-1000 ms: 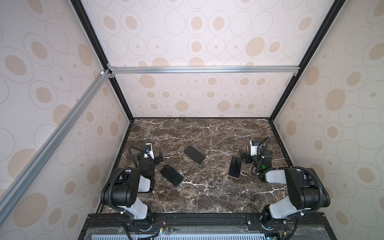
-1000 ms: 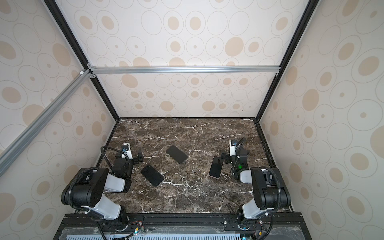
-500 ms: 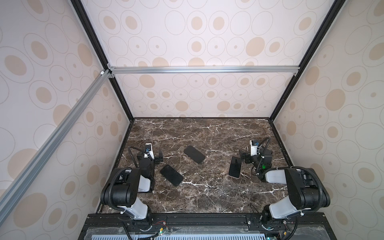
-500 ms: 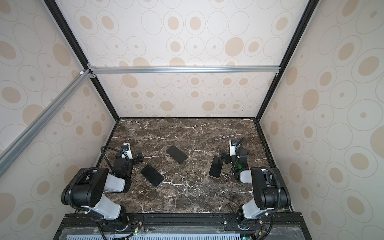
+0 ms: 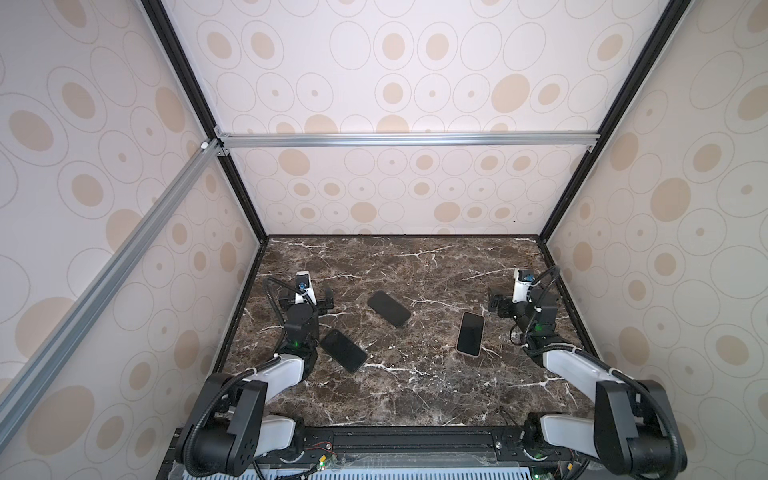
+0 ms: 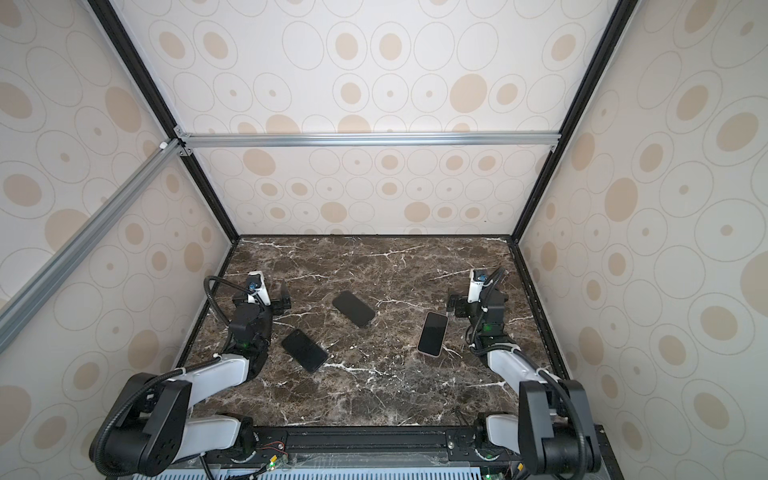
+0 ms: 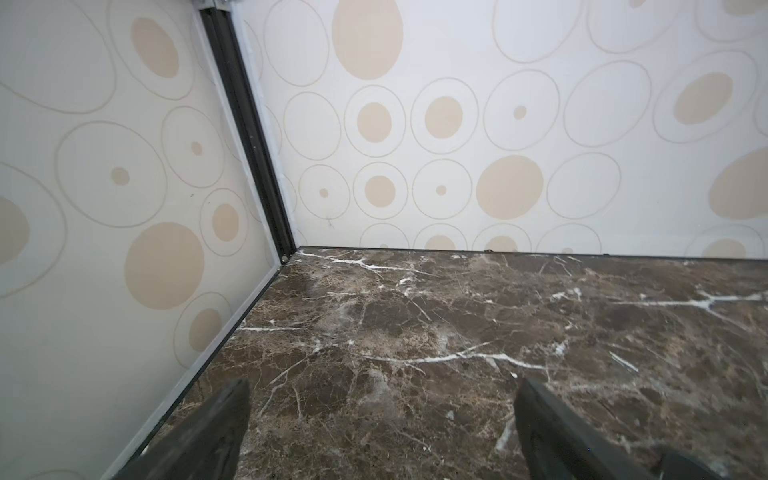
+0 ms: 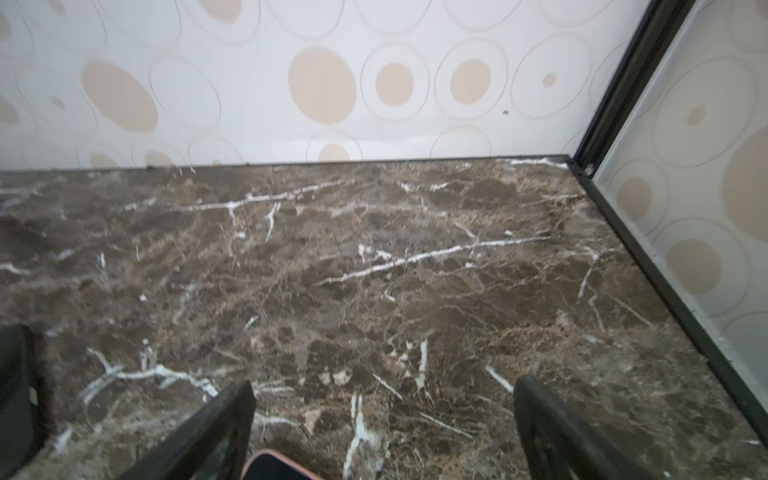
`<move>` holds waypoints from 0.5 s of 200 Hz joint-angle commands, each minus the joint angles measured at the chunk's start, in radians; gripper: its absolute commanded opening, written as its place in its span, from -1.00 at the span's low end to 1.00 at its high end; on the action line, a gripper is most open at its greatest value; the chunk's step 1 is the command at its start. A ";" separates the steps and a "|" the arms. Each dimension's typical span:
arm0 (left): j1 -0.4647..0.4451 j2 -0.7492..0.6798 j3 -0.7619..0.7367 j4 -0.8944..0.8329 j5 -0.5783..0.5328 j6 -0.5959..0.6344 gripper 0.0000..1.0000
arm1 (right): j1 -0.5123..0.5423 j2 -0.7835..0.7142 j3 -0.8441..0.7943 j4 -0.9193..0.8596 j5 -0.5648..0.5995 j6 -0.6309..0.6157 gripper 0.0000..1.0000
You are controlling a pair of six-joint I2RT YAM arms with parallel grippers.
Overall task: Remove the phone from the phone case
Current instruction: 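Move the right gripper over the pink-cased phone while the left gripper approaches its edge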
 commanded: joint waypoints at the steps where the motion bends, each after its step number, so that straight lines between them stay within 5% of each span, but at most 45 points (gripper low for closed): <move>1: -0.005 -0.051 0.130 -0.405 -0.108 -0.265 0.98 | 0.000 -0.078 0.073 -0.233 0.083 0.217 1.00; 12: -0.005 -0.053 0.198 -0.530 -0.059 -0.326 0.98 | -0.001 -0.101 0.140 -0.403 0.116 0.305 0.99; 51: -0.031 -0.090 0.275 -0.704 0.190 -0.415 0.98 | 0.000 -0.125 0.242 -0.662 -0.014 0.303 1.00; 68: -0.122 -0.121 0.289 -0.760 0.177 -0.431 0.98 | 0.000 -0.125 0.278 -0.771 0.009 0.361 1.00; 100: -0.316 -0.160 0.271 -0.795 0.193 -0.504 0.98 | 0.031 -0.105 0.309 -0.910 -0.119 0.398 1.00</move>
